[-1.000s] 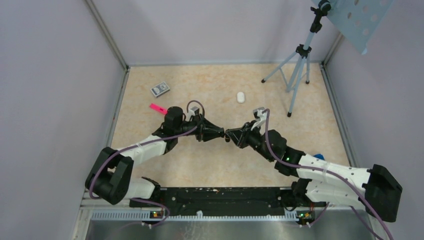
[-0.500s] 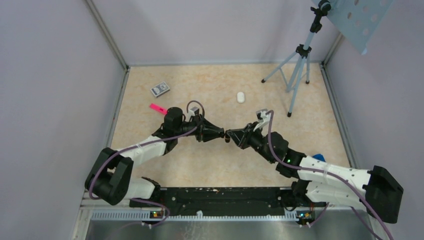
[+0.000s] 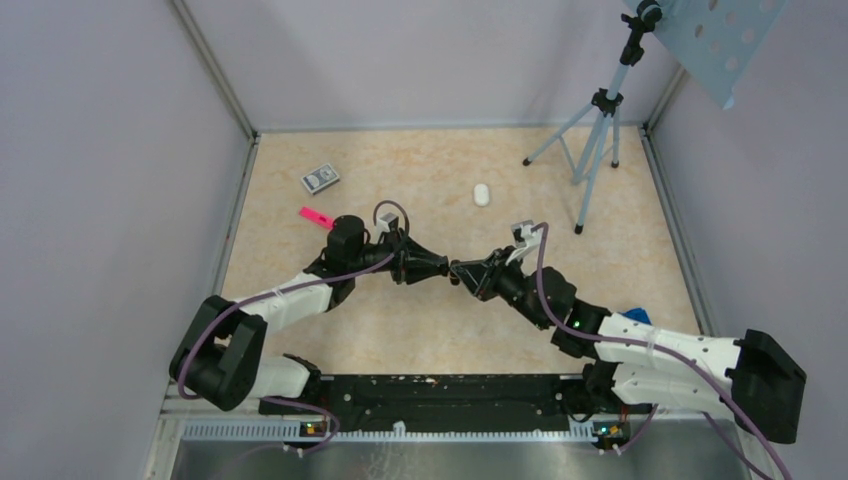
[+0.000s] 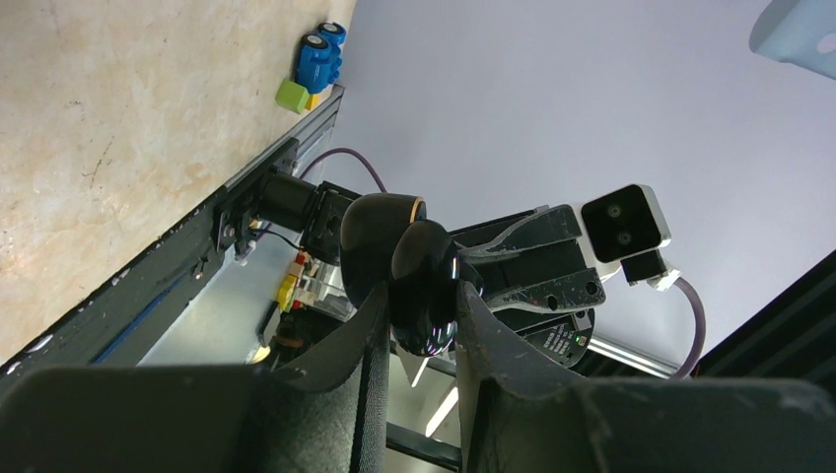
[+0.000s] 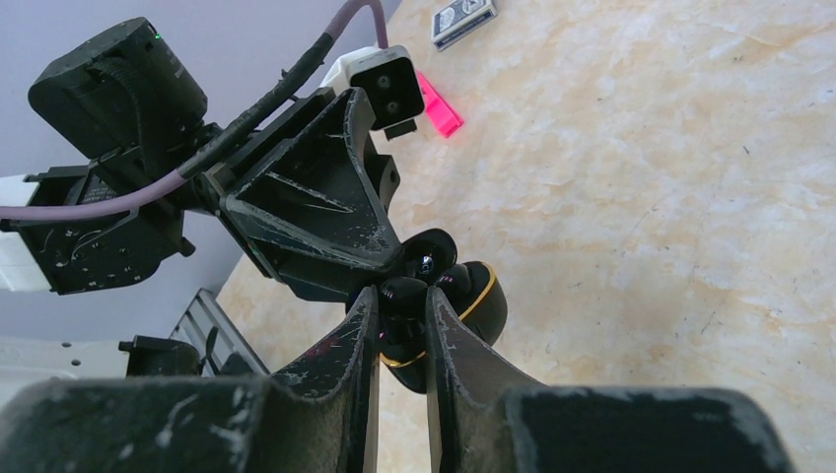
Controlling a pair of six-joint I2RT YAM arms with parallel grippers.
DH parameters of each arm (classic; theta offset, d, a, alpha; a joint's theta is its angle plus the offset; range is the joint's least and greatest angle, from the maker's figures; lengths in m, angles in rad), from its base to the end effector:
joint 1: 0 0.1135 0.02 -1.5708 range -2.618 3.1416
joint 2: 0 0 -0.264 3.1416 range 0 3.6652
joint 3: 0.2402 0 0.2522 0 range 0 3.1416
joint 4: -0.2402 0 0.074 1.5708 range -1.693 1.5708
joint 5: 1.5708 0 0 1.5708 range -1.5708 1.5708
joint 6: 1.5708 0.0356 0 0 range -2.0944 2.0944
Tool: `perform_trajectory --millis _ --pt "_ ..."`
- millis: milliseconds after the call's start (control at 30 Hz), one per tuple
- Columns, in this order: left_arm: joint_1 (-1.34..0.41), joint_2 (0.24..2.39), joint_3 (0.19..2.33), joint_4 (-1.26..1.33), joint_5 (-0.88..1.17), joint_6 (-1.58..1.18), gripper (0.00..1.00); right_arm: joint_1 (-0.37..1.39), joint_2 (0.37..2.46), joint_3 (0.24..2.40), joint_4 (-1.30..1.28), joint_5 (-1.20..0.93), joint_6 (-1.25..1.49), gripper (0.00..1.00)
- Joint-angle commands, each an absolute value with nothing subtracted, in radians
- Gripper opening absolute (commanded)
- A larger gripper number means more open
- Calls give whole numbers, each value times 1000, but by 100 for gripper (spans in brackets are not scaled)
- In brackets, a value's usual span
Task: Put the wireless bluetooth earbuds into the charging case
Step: Insert the left earbud into the left side groove of the charging case.
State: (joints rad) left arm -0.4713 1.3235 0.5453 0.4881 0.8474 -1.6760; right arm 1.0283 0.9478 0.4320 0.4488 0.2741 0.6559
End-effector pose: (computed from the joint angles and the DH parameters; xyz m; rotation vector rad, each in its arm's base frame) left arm 0.2244 -0.1443 0.2123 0.6528 -2.2860 1.9606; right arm 0.1201 0.1806 0.2520 -0.1010 1.7424 1.0487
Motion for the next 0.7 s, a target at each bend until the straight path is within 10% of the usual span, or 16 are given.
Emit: perform_trajectory --millis 0,667 --pt "-466 1299 545 571 840 -1686 0 1049 962 436 497 277 662 3" --pt "-453 1273 540 591 829 -1701 0 1052 930 410 434 278 649 2"
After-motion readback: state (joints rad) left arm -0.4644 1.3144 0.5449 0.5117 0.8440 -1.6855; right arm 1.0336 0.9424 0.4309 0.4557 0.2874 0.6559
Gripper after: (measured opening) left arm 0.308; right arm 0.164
